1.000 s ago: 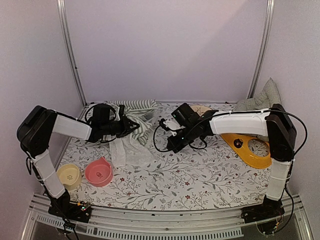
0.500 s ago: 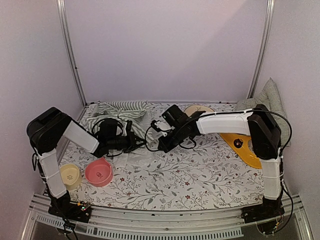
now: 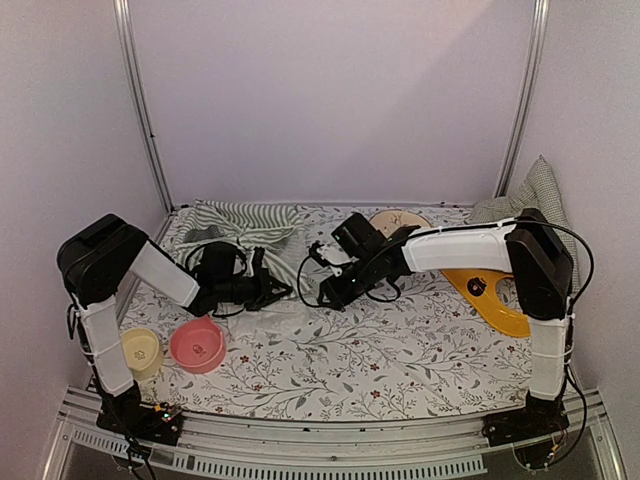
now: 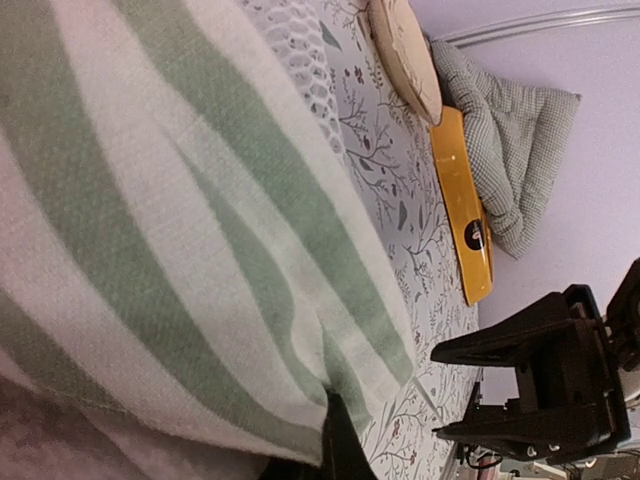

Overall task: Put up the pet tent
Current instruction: Pick up the tent fabric from the tent.

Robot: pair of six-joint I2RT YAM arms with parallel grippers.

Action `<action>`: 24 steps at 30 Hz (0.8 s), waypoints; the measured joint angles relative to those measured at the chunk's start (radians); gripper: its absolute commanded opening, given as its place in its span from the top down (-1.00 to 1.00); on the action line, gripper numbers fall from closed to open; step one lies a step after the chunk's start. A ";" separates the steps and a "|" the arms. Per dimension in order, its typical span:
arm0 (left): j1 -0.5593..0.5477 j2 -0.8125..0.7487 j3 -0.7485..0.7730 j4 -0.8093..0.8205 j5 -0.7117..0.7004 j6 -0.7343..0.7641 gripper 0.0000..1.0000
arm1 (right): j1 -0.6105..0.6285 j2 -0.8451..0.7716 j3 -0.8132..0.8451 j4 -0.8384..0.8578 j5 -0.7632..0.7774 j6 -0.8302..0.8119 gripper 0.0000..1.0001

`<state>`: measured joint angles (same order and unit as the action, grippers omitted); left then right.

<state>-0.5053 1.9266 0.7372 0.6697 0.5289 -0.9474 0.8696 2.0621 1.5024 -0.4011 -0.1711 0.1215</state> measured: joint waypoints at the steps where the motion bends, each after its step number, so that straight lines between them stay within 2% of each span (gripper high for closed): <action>1: 0.002 0.000 0.000 -0.002 0.001 0.000 1.00 | 0.000 -0.016 -0.013 -0.006 0.000 0.000 -0.13; 6: 0.013 0.006 0.008 -0.011 0.008 0.001 1.00 | 0.000 -0.129 -0.105 -0.061 0.002 -0.003 -0.33; 13: 0.023 0.011 0.031 -0.021 0.018 0.004 1.00 | 0.012 -0.408 -0.385 -0.196 -0.004 0.027 -0.39; 19: 0.025 0.014 0.038 -0.023 0.028 0.004 1.00 | 0.069 -0.544 -0.603 -0.302 0.002 0.116 -0.38; 24: 0.027 0.014 0.050 -0.032 0.037 0.004 1.00 | 0.103 -0.607 -0.629 -0.375 0.035 0.190 -0.36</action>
<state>-0.4786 1.9408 0.7868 0.6376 0.5663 -0.9432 0.9730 1.4548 0.8738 -0.7765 -0.1360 0.3119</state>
